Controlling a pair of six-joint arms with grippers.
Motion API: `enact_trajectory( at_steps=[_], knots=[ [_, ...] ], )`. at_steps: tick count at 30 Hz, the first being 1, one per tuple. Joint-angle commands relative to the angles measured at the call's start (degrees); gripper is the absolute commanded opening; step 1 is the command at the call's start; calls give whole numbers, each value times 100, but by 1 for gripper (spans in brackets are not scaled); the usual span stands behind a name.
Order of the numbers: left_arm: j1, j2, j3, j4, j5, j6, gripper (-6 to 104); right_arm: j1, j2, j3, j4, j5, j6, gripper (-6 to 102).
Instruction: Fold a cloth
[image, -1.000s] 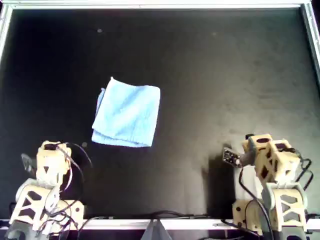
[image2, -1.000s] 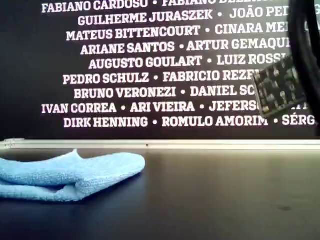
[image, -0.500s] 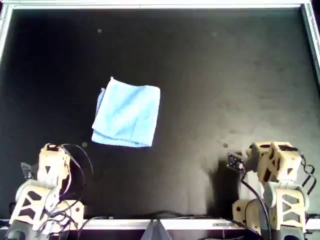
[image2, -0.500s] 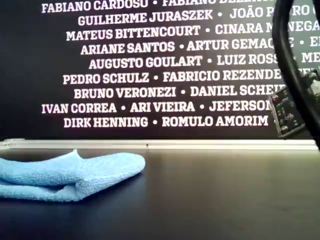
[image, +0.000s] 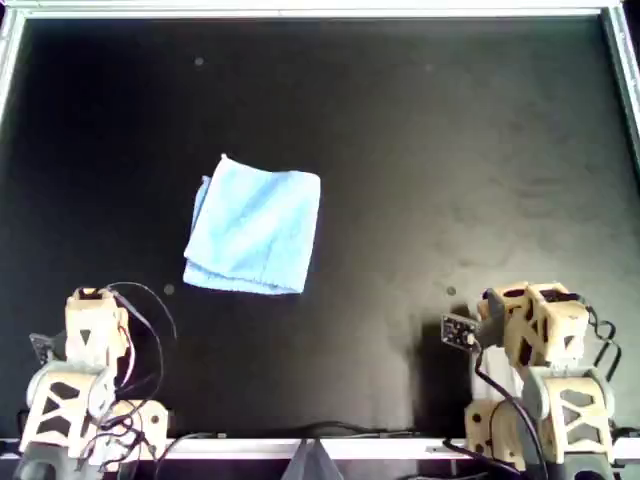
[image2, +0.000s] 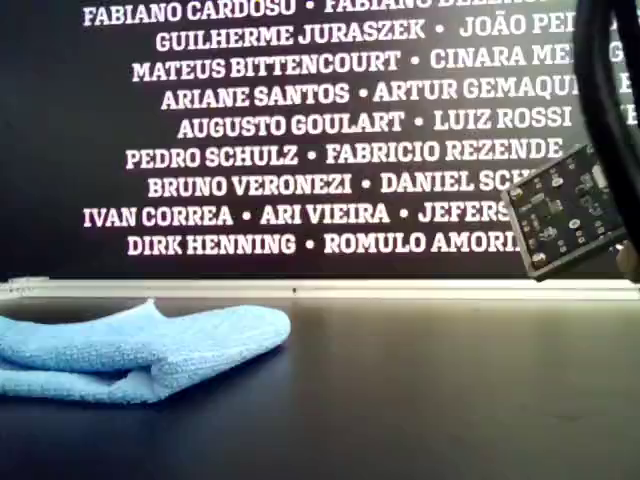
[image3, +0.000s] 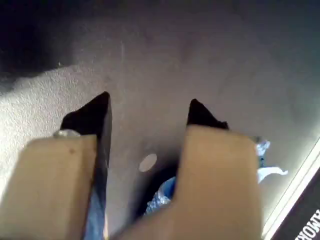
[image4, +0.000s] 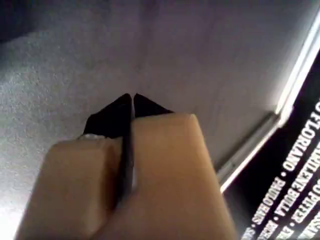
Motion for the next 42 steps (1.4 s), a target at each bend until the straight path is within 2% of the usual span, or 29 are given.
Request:
enact_trajectory(
  at_steps=[1, 5, 6, 9, 13, 16, 42],
  knots=[
    [141, 79, -70, 18, 35, -26, 53, 26, 246, 79, 62, 9, -18, -1],
    [70, 79, -70, 18, 35, -26, 53, -97, 246, 79, 62, 9, -9, -1],
    [62, 79, -70, 18, 35, -18, 53, -105, 246, 79, 62, 9, 79, -1],
    [62, 79, -70, 18, 35, -18, 53, -114, 237, 79, 62, 9, 88, -1],
    [62, 79, -70, 18, 35, -18, 53, -114, 237, 79, 62, 9, 88, -1],
    [62, 79, -70, 18, 35, -18, 53, -97, 237, 79, 62, -9, 0, -1],
    [62, 79, -70, 18, 35, -18, 53, -79, 237, 79, 62, -18, 0, -1]
  ],
)
